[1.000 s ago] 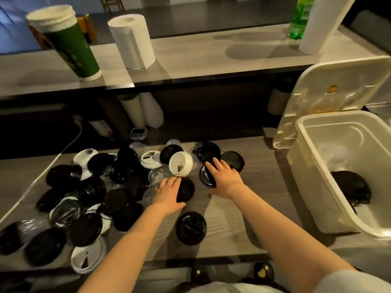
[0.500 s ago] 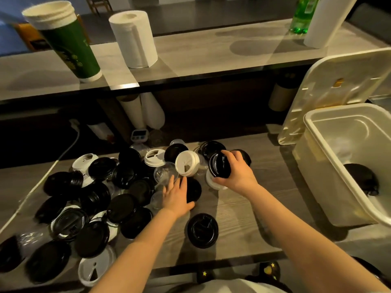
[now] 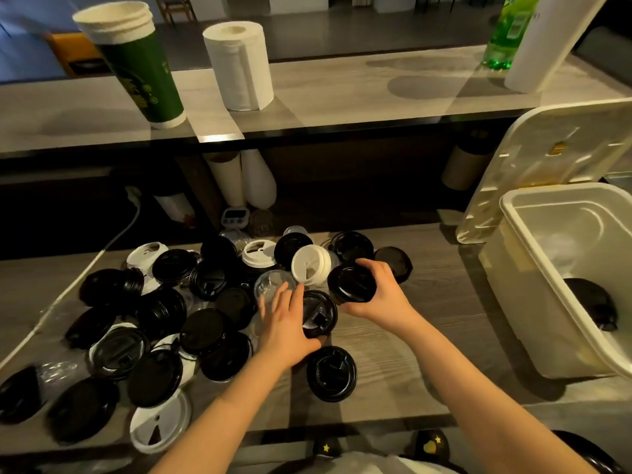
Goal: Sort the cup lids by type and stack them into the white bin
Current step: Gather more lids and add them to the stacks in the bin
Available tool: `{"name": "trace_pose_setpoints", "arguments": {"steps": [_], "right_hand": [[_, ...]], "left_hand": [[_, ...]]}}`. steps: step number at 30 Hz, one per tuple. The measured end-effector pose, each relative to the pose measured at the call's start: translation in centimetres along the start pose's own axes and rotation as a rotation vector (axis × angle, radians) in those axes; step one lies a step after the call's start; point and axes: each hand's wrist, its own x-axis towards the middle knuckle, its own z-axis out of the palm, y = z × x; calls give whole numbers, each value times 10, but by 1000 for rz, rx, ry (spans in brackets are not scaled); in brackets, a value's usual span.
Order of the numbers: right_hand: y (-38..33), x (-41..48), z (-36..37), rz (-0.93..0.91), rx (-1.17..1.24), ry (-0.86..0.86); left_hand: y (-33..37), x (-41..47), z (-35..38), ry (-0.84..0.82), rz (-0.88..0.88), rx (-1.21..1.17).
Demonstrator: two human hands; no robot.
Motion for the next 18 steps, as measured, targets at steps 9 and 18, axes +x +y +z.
{"name": "trace_pose_setpoints", "arguments": {"steps": [9,18], "right_hand": [[-26,0,-6,-42,215,-395],[-26,-11,-3,-138,45,-360]], "left_hand": [[3,-4,-34,94,51,-635],[8,-11,-46,-127,-68,-1669]]}}
